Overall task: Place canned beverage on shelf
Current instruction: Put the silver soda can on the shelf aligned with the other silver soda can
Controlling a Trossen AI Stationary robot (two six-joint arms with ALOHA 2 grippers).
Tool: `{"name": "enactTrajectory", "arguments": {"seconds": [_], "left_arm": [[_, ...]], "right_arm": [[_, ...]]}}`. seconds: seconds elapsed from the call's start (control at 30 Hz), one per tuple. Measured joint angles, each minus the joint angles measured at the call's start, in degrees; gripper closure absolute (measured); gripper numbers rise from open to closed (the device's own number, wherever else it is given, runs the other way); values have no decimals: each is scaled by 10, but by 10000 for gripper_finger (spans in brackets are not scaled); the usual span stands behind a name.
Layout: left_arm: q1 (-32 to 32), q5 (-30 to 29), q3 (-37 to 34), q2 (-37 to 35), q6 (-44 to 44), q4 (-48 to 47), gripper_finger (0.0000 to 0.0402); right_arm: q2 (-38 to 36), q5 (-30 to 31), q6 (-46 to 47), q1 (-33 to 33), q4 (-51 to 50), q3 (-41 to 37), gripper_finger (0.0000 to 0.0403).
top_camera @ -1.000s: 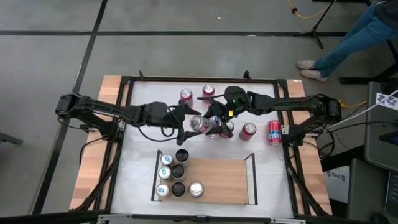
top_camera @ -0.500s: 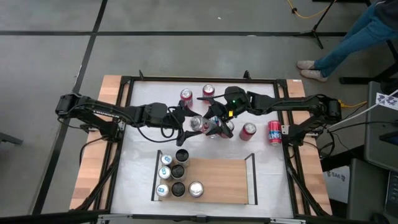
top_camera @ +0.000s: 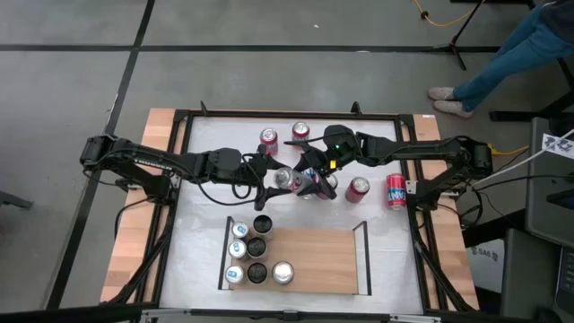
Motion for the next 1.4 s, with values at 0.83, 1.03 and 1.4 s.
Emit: {"name": "enactTrajectory", "arguments": {"seconds": [0.83, 1.03, 1.4], "left_arm": [[0, 4, 0, 0, -7, 0, 118], [0, 5, 0, 0, -7, 0, 117], [0, 4, 0, 1, -13, -5, 117]], "right_arm": [[0, -3, 15, 0, -6, 0, 109], [0, -3, 15, 0, -8, 0, 109], [0, 1, 23, -1, -11, 0, 39]]}}
